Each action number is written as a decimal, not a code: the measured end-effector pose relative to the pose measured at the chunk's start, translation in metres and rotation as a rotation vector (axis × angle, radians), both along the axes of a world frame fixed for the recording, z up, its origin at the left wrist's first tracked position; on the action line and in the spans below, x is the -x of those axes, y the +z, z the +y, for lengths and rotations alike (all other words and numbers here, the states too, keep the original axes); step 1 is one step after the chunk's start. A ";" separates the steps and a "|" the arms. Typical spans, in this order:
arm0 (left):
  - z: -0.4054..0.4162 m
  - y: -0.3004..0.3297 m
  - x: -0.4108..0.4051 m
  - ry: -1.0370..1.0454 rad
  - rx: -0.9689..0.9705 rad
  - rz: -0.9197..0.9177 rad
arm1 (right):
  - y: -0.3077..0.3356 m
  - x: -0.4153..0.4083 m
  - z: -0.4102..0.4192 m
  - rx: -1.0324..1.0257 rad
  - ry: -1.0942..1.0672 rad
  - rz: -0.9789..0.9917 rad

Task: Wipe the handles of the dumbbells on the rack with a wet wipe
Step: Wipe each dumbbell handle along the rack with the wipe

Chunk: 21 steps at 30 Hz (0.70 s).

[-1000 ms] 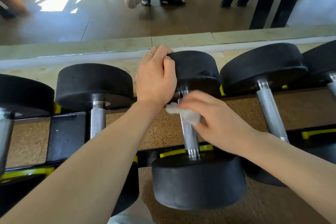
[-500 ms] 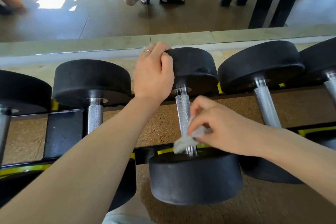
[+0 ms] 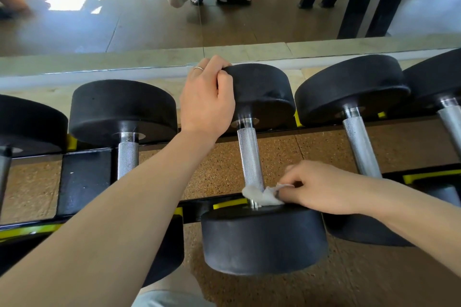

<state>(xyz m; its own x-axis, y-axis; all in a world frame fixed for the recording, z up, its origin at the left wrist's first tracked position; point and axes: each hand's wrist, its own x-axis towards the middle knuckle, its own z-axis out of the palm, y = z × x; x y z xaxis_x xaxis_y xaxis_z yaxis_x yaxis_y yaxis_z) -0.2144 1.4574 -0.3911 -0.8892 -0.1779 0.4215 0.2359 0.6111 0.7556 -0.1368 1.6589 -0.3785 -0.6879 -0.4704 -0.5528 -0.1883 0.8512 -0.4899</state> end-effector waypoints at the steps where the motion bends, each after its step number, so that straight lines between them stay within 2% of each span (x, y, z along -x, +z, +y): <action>1: 0.001 0.000 0.000 0.001 -0.002 -0.002 | -0.003 0.000 0.000 0.014 -0.043 -0.039; 6: 0.000 0.000 0.000 0.000 -0.007 -0.007 | -0.018 0.003 -0.013 0.044 -0.184 -0.049; 12: 0.000 0.000 0.001 0.007 -0.006 -0.002 | -0.028 0.010 -0.019 -0.016 -0.220 0.004; 17: 0.000 0.000 -0.001 0.017 -0.001 -0.006 | -0.006 0.009 -0.012 0.130 -0.221 -0.282; 21: 0.001 -0.001 0.000 0.015 -0.005 -0.014 | -0.006 0.004 -0.014 0.123 -0.249 -0.159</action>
<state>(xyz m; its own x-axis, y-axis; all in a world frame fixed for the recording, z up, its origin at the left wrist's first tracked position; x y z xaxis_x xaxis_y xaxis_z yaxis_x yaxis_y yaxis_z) -0.2144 1.4586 -0.3922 -0.8923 -0.1939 0.4076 0.2155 0.6105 0.7621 -0.1403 1.6449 -0.3846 -0.6994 -0.3684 -0.6125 0.1057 0.7942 -0.5984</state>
